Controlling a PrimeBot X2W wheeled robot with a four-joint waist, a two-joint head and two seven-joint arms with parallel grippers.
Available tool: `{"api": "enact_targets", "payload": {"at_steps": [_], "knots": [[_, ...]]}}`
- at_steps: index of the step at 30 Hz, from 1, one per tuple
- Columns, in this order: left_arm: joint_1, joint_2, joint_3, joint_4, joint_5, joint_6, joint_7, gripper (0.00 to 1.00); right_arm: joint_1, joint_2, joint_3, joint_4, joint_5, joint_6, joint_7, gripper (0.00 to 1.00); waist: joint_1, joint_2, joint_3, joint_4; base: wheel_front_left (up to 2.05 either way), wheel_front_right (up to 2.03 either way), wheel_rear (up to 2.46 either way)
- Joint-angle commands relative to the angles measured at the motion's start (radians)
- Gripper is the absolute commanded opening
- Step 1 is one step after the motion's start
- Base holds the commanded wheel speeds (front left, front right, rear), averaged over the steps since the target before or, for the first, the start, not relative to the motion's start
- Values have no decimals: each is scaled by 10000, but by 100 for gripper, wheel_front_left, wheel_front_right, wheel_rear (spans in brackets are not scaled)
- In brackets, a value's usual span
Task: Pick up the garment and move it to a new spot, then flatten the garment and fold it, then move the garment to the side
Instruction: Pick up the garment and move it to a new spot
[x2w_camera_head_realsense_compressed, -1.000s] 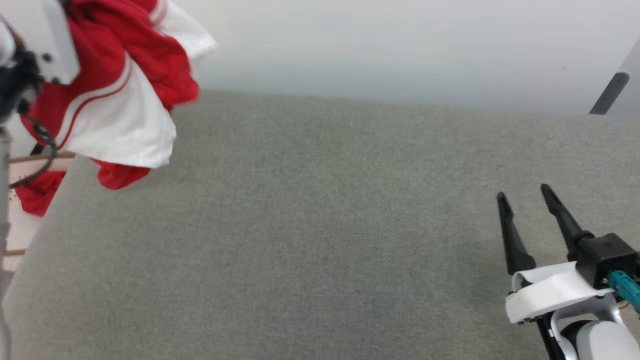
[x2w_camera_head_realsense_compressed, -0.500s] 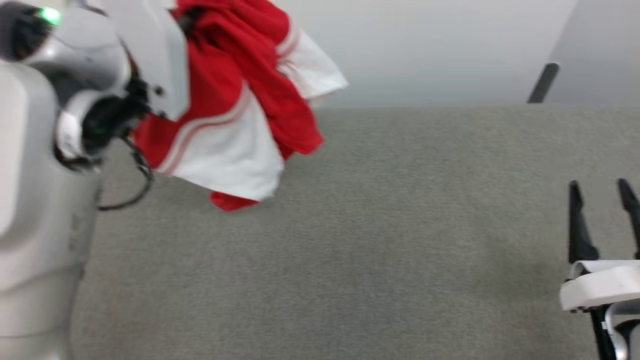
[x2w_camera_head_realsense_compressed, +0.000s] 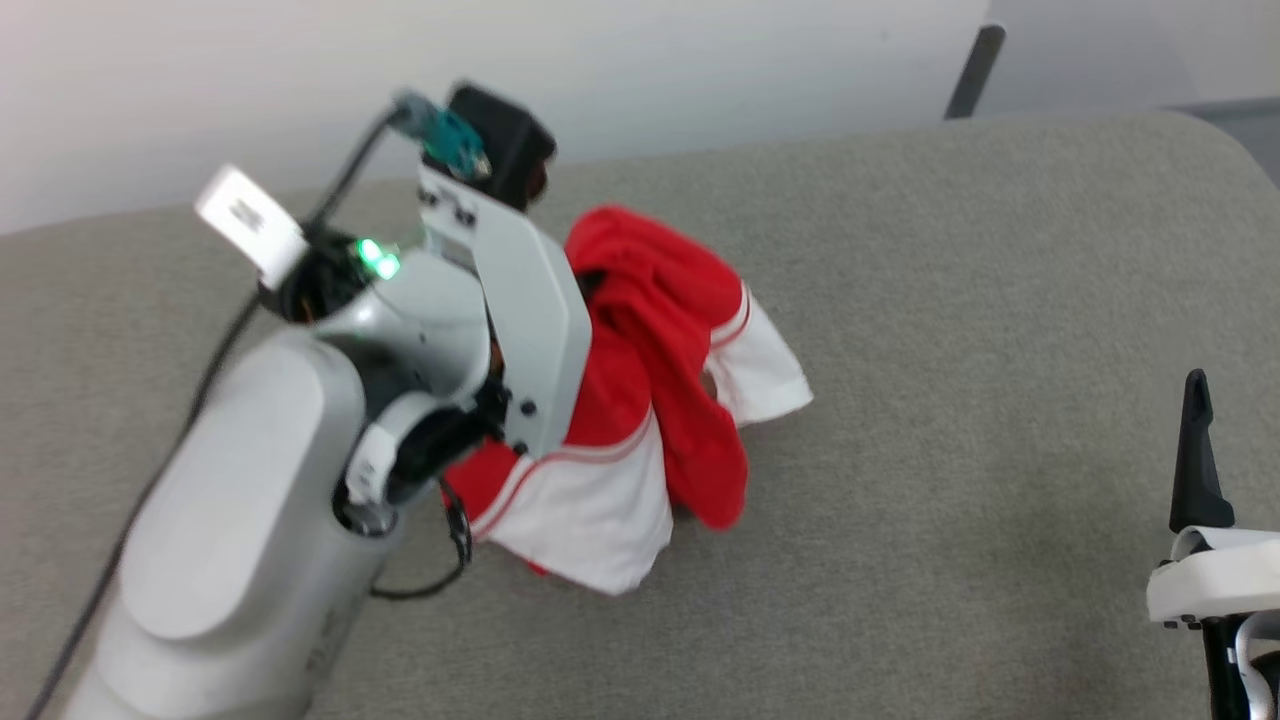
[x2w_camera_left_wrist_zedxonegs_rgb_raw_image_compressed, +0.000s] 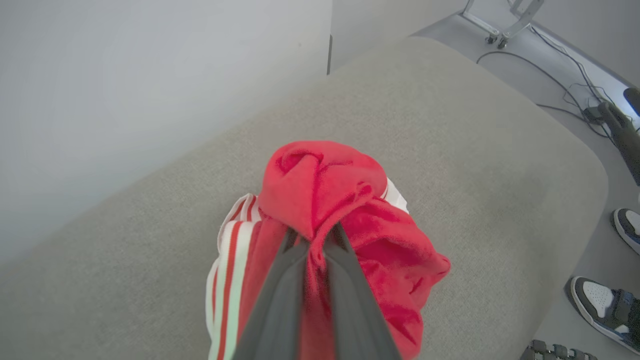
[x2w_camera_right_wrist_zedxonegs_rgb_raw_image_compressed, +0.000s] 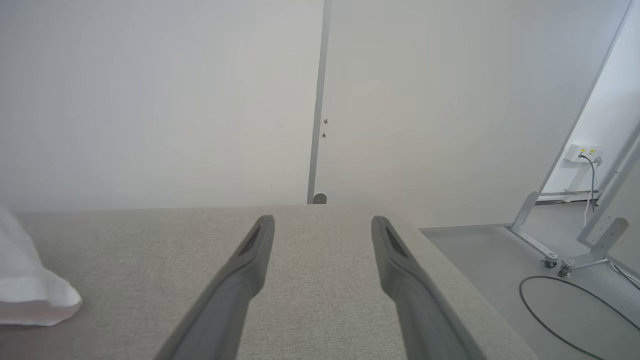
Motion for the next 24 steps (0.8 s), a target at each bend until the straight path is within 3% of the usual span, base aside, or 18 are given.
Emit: {"api": "enact_targets", "payload": {"at_steps": [1,14,17,22,23,24], "knots": [[234,-11,-67,20,-4,62,-17,0,-155,26,-24,117,106,-6,-82,100,0,0,434,-398,0,0,0],[1252,36,-600,1235,-204,-222,-84,0,-609,83,363,1028,347,-6,-534,100,0,0,1026,-783,0,0,0],[1079,37,-679,1384,-250,-372,-39,25,-730,83,421,1172,343,-6,-592,100,0,0,1001,-730,0,0,0],[919,22,-582,1270,-445,-557,-129,85,-720,85,548,1265,186,-6,-604,100,0,0,705,-516,0,0,0],[900,77,-577,1229,-429,-586,-149,92,-694,85,547,1258,130,-6,-593,100,0,0,613,-443,0,0,0],[924,127,-547,1153,-450,-595,-141,93,-665,85,584,1236,93,-6,-567,100,0,0,531,-386,0,0,0]]}}
